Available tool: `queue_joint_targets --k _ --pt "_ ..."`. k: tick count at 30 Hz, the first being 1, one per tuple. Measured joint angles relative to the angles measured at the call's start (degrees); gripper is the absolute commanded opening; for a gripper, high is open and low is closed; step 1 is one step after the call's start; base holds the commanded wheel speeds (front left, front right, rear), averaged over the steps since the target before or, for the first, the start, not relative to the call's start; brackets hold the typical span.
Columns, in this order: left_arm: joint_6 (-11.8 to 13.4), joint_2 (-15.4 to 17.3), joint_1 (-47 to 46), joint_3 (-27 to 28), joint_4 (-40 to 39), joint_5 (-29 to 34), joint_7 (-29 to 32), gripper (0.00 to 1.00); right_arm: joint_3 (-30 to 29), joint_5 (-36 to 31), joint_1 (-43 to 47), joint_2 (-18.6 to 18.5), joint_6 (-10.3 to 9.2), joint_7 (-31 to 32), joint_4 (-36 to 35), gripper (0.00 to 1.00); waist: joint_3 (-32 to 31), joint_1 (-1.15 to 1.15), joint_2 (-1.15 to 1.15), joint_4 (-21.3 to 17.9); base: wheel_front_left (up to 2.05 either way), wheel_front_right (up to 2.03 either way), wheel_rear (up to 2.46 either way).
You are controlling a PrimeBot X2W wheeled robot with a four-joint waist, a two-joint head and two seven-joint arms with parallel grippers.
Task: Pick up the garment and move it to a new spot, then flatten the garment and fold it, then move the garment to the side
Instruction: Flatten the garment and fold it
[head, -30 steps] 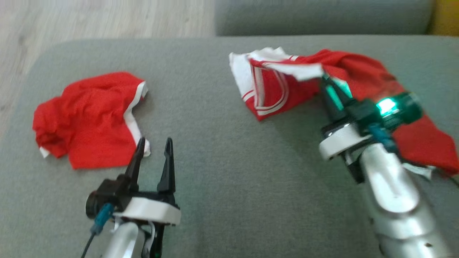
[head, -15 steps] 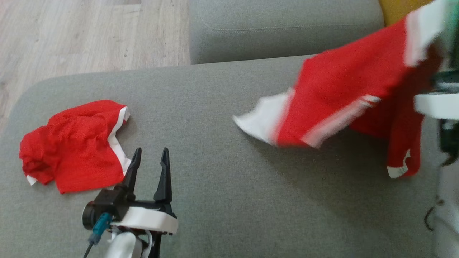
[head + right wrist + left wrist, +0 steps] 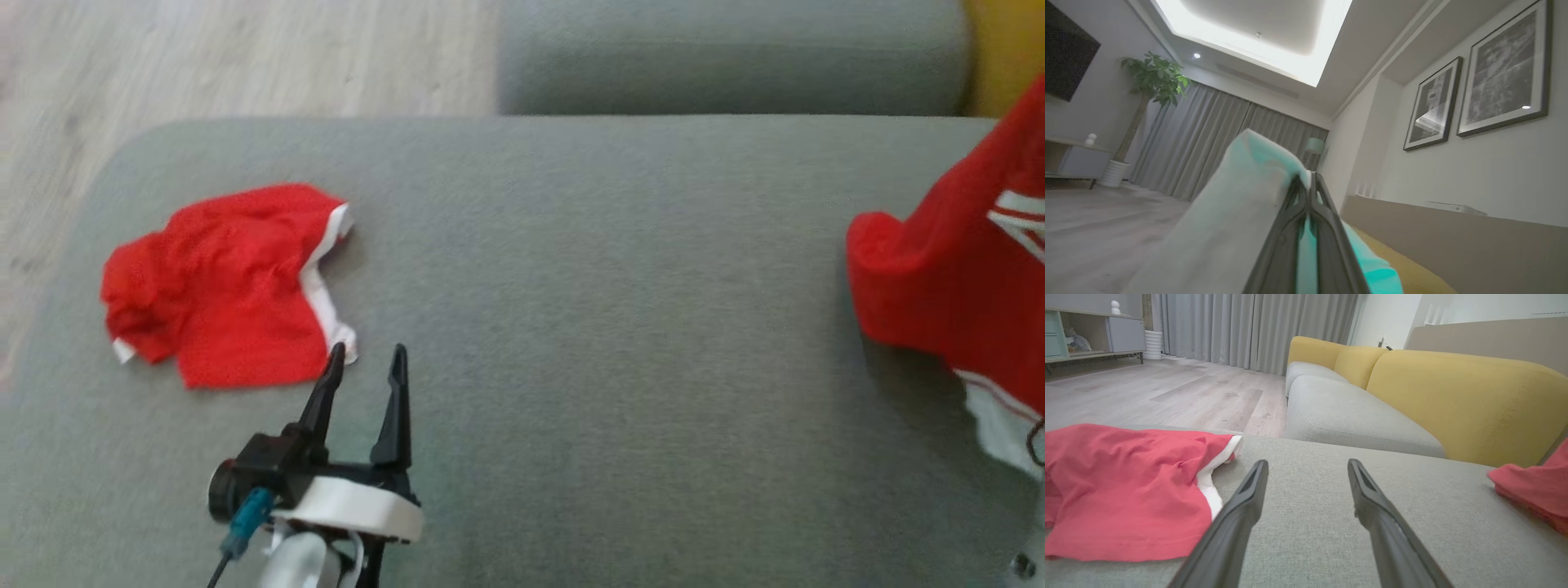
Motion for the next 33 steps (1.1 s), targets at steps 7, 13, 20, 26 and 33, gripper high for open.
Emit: queue_joint_targets --k 7,13,20,26,33 --pt "-0.1 -0.01 -3.72 -2.67 0.23 -1.93 0.0 1.0 8.05 -1.11 -6.66 -4.21 0.0 1.55 15.25 0.0 4.33 0.01 0.0 5.67 0.0 0.0 0.0" --pt "0.04 -0.03 -5.91 -4.92 0.37 -4.11 0.0 1.0 17.63 -1.47 -18.05 -4.23 0.0 1.7 33.81 0.0 8.36 0.01 0.0 11.11 0.0 0.0 0.0" --pt "1.01 -0.07 -8.04 -7.51 0.1 -6.19 0.0 1.0 16.73 -3.43 -32.8 -4.32 0.0 2.24 53.06 1.0 12.23 0.01 0.0 16.63 0.0 0.0 0.0" --pt "1.57 -0.08 -8.04 -7.79 -0.22 -6.93 0.0 1.0 16.63 -5.89 -34.79 -5.22 0.0 1.62 63.35 1.0 13.41 0.01 0.0 16.75 0.0 0.0 0.0" --pt "1.55 -0.09 -8.06 -5.32 -0.3 -5.33 0.0 1.0 13.17 -3.34 -33.14 -3.82 0.0 -7.75 65.2 1.0 12.0 0.0 0.0 11.64 0.0 0.0 0.0"
